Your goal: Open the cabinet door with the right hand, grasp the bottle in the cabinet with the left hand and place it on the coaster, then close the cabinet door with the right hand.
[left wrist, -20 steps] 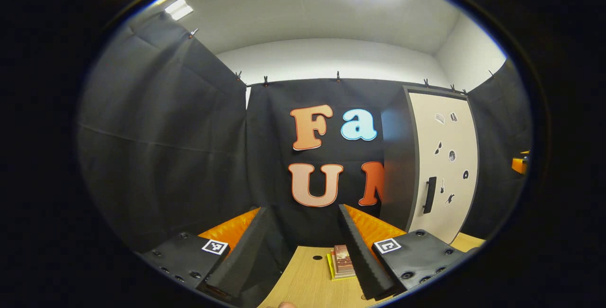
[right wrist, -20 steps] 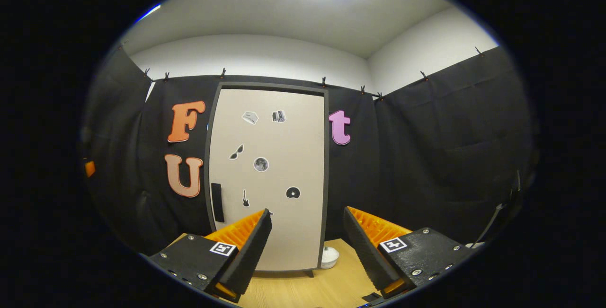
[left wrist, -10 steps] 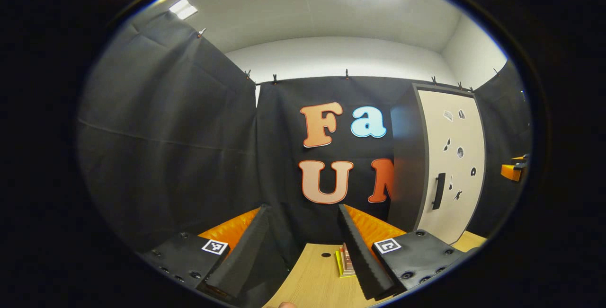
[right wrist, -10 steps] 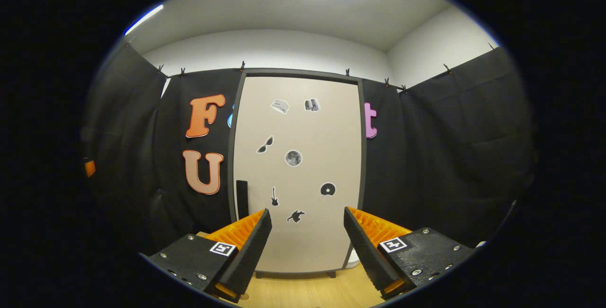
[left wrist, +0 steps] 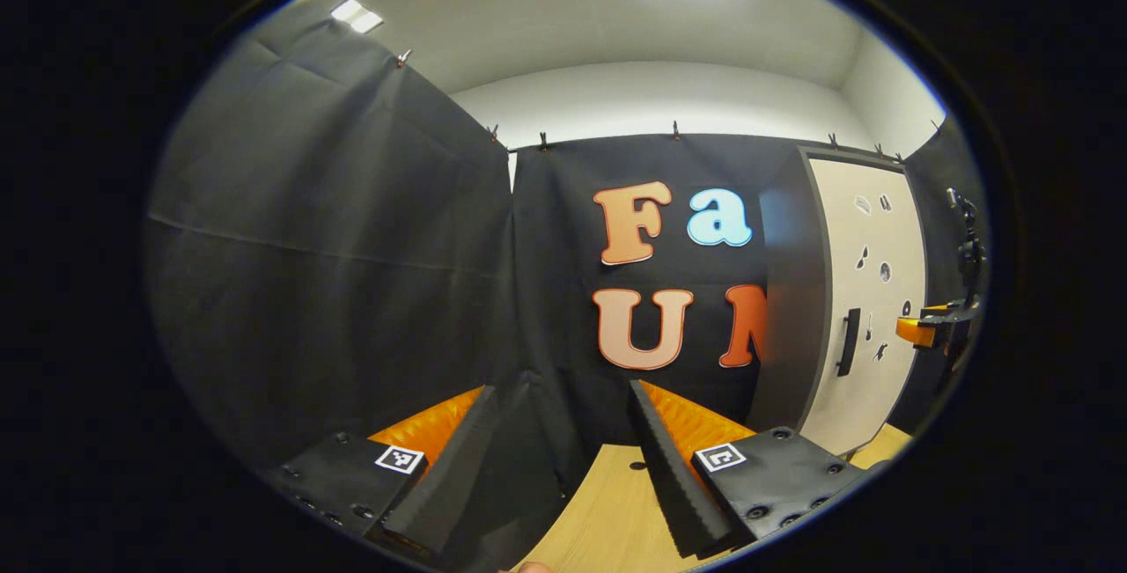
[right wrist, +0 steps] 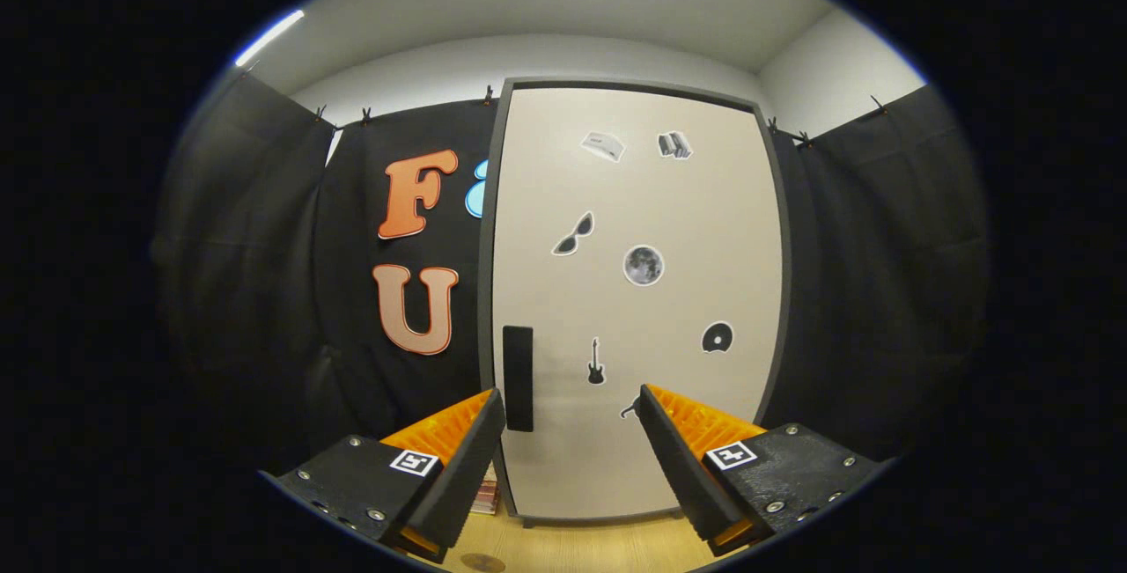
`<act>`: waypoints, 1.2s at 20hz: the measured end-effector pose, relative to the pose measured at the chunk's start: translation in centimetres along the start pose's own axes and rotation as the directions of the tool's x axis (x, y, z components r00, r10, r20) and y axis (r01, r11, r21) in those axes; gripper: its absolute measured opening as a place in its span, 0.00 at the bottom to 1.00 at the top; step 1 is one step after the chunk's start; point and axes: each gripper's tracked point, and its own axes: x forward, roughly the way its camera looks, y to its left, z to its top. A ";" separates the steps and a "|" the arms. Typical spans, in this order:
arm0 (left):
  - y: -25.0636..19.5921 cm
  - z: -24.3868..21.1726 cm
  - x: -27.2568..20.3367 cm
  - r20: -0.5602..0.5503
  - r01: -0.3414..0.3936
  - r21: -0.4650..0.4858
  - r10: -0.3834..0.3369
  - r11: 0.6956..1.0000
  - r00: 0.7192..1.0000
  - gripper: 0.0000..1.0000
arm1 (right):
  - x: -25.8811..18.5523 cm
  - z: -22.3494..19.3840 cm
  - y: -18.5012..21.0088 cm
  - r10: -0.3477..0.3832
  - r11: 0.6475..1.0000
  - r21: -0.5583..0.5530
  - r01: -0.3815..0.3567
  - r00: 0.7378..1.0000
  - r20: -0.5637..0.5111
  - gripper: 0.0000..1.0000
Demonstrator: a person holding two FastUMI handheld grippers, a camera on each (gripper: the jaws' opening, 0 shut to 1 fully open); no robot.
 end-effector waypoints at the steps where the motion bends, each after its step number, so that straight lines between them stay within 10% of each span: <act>1: 0.6 -0.1 -0.1 -0.003 -0.014 0.005 0.014 1.000 1.000 0.96 | 1.2 -0.3 0.5 0.002 1.000 -0.002 -0.002 1.000 0.003 0.94; 15: 6.0 -2.3 -1.1 -0.042 -0.141 0.048 0.143 0.989 0.989 0.99 | 11.9 -4.9 3.6 -0.008 1.000 0.017 0.010 0.996 -0.083 0.74; 24: 6.7 -2.6 -2.1 -0.053 -0.164 0.040 0.166 0.986 0.985 0.96 | 12.2 -5.2 4.2 0.020 0.999 0.047 -0.016 0.994 -0.103 0.34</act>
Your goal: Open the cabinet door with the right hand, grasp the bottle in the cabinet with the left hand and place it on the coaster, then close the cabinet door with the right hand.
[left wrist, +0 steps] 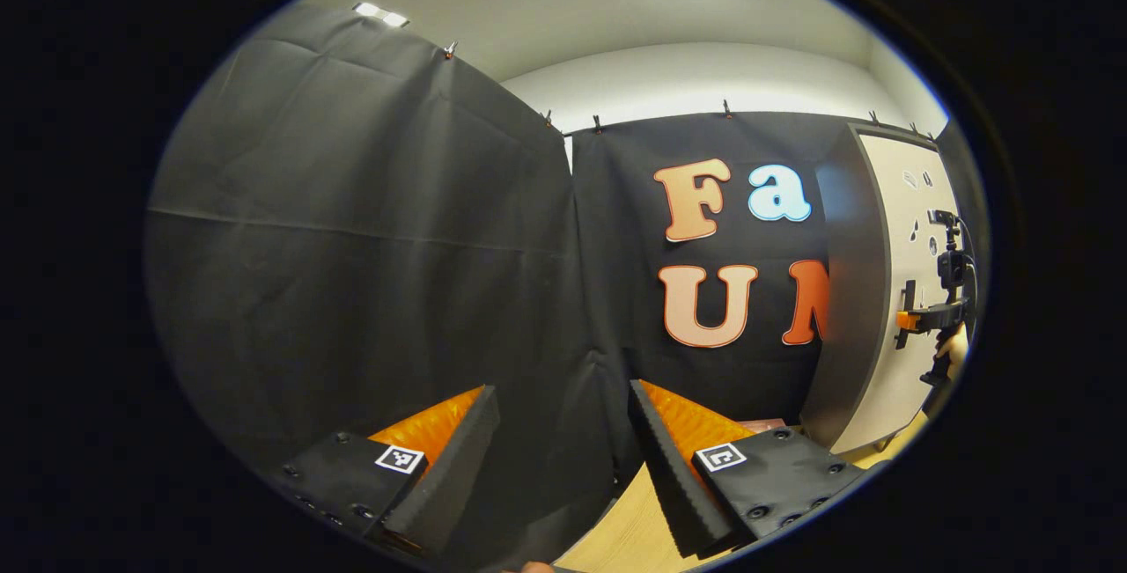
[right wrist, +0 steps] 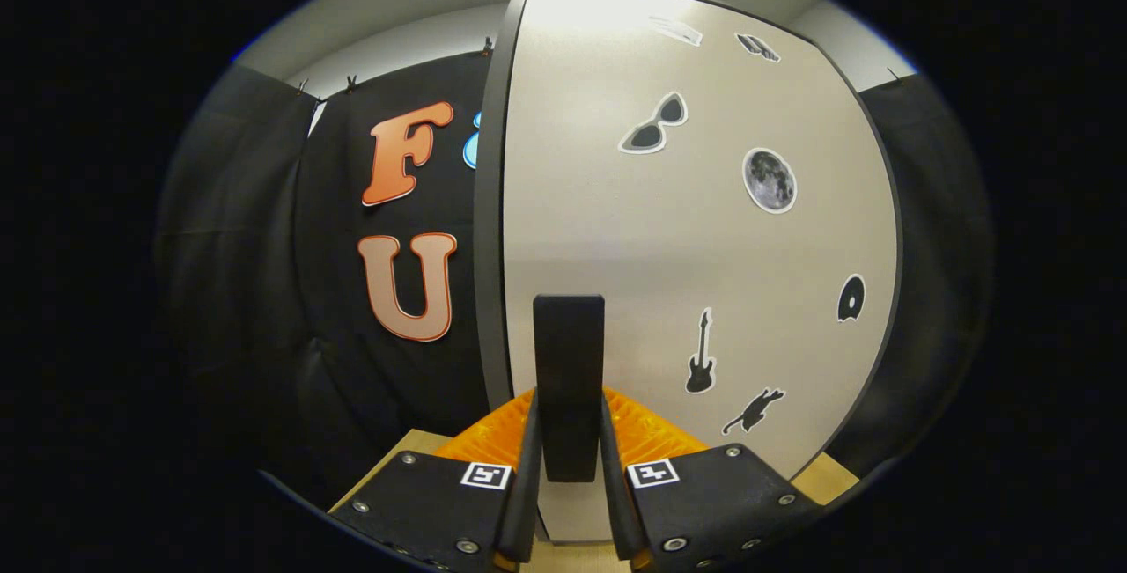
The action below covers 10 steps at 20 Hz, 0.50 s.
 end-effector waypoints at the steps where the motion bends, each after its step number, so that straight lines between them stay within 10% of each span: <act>1: -0.1 0.0 -0.2 -0.001 0.002 0.000 -0.002 1.000 1.000 0.96 | -0.1 0.0 0.0 0.003 1.000 -0.002 -0.003 1.000 0.001 0.33; 10: -0.7 0.3 -1.5 0.014 0.022 -0.002 -0.022 1.000 1.000 0.93 | -3.0 0.5 -0.3 0.044 0.999 -0.003 -0.044 0.999 0.001 0.25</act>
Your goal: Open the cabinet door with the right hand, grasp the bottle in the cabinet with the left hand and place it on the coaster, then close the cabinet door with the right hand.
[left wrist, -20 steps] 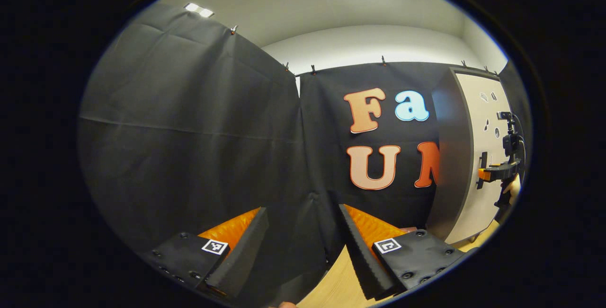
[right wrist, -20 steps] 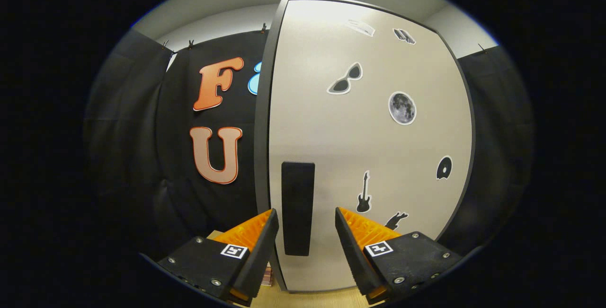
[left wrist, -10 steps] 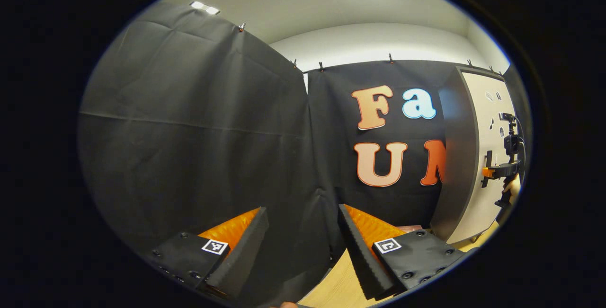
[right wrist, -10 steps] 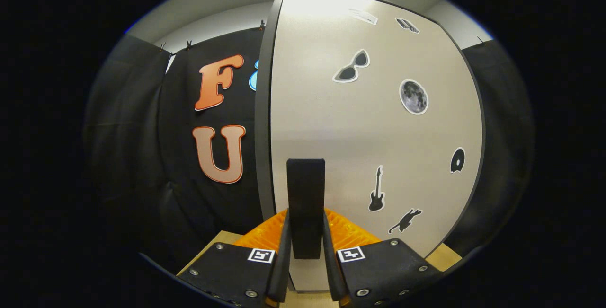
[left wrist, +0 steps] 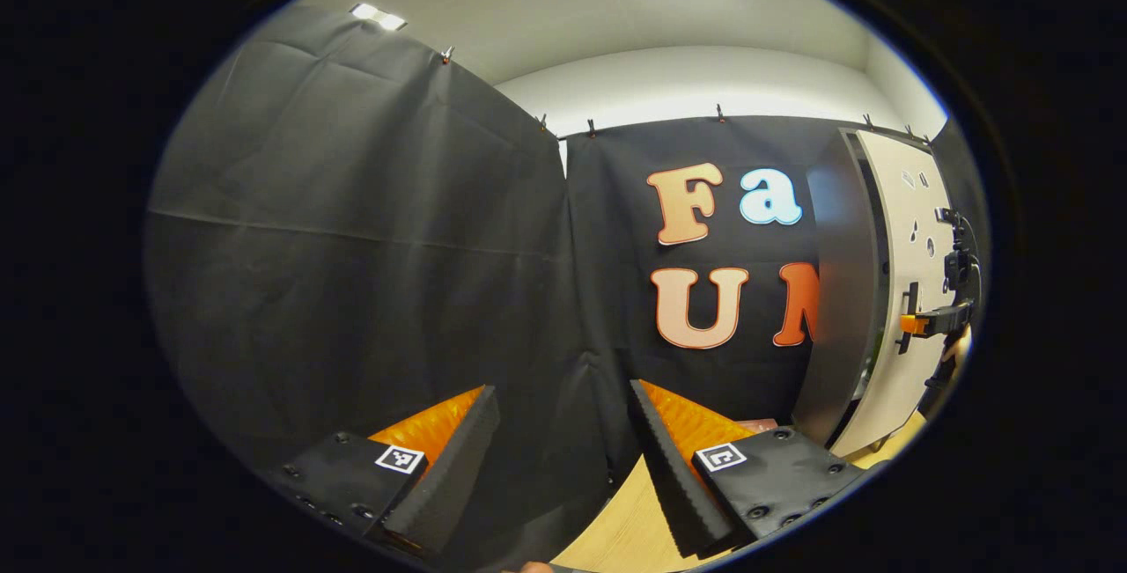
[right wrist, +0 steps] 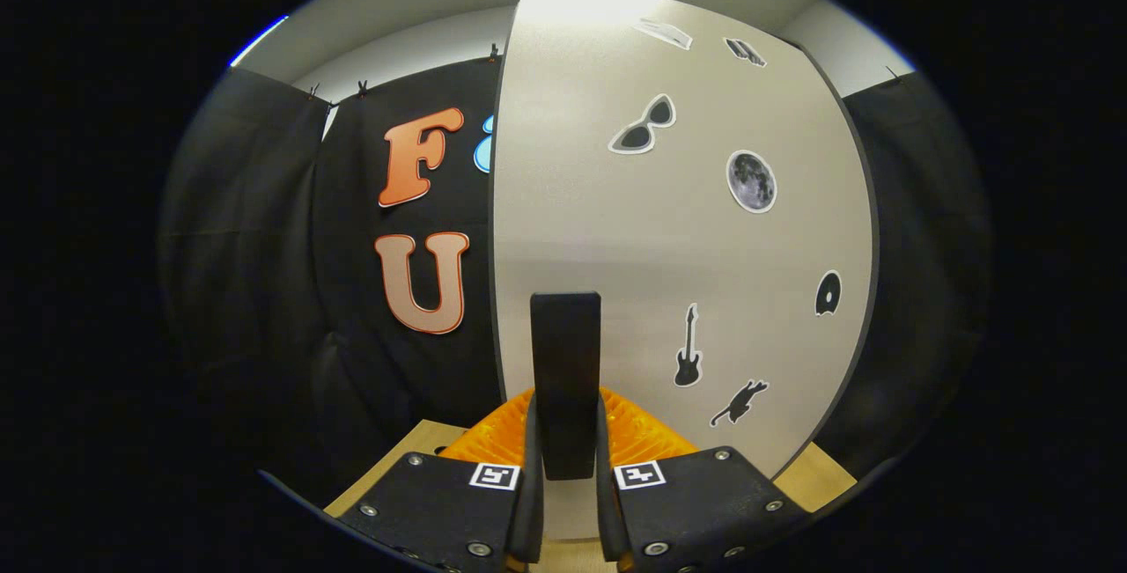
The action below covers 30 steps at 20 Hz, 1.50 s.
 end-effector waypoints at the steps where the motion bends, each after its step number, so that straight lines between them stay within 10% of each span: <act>1: -0.1 0.1 -0.3 0.000 0.004 0.001 -0.004 1.000 1.000 0.93 | -0.4 0.0 -0.1 0.004 1.000 0.003 -0.004 1.000 0.003 0.25; 30: -15.5 -0.2 1.5 0.019 0.306 -0.013 -0.306 0.952 0.952 0.93 | -8.3 -0.5 -7.4 -0.137 0.991 0.010 0.136 0.990 0.036 0.06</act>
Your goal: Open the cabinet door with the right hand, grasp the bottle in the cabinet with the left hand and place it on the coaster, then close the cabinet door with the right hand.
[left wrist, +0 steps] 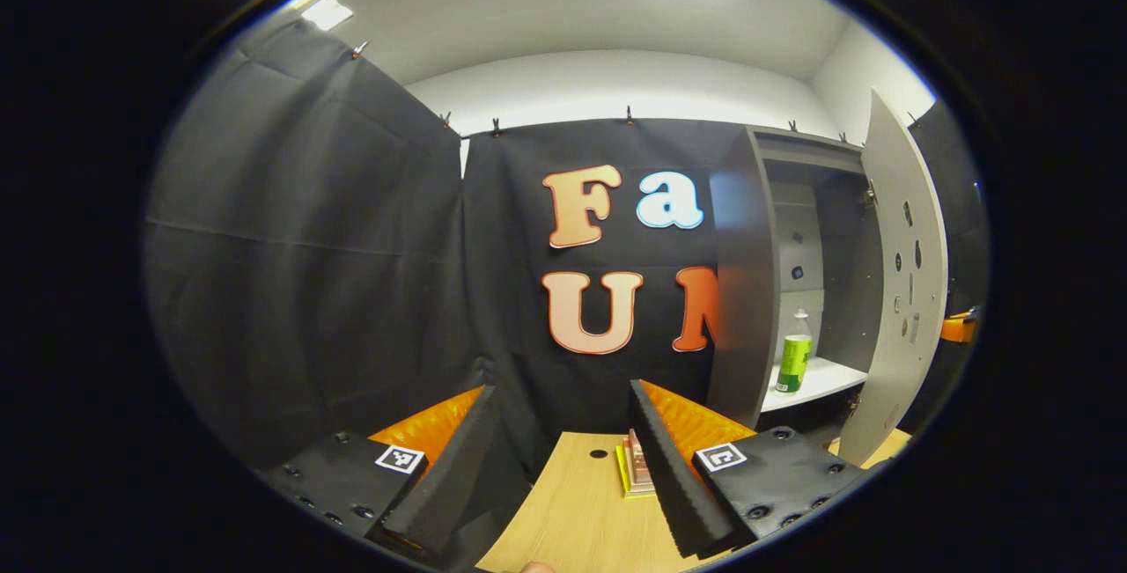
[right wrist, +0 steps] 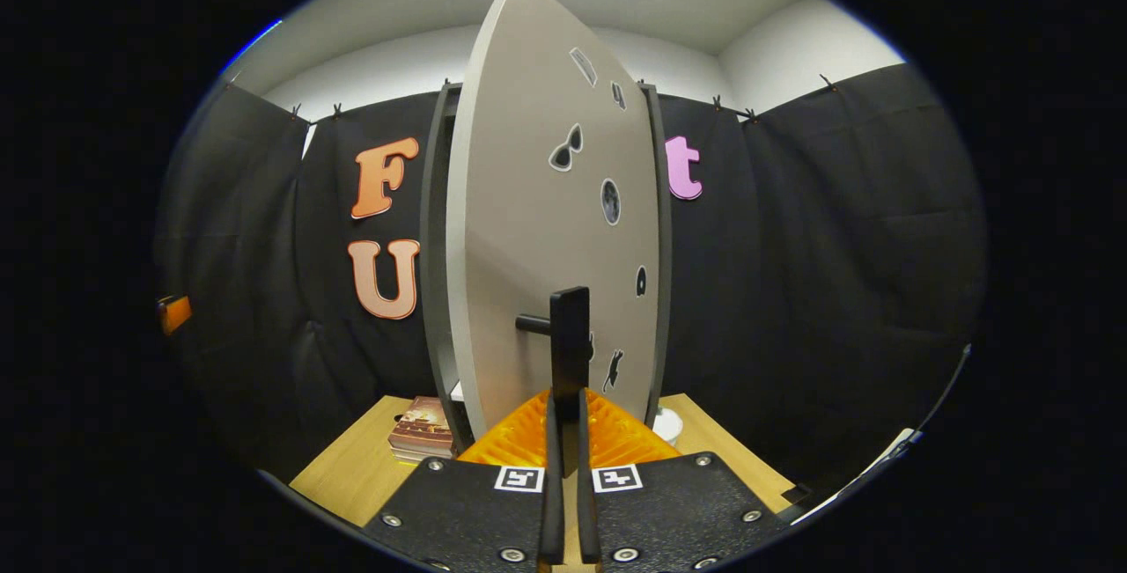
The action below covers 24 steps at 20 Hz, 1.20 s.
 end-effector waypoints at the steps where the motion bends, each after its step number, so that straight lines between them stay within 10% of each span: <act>1: -0.5 0.0 0.1 -0.001 0.008 0.002 -0.008 1.000 1.000 0.93 | 0.0 0.0 -0.4 -0.014 1.000 0.006 0.014 1.000 0.001 0.06; 24: -17.8 -0.8 3.6 -0.028 0.158 -0.047 -0.159 0.986 0.987 0.94 | -0.4 -0.2 -6.9 -0.097 0.995 0.021 0.097 0.995 0.009 0.01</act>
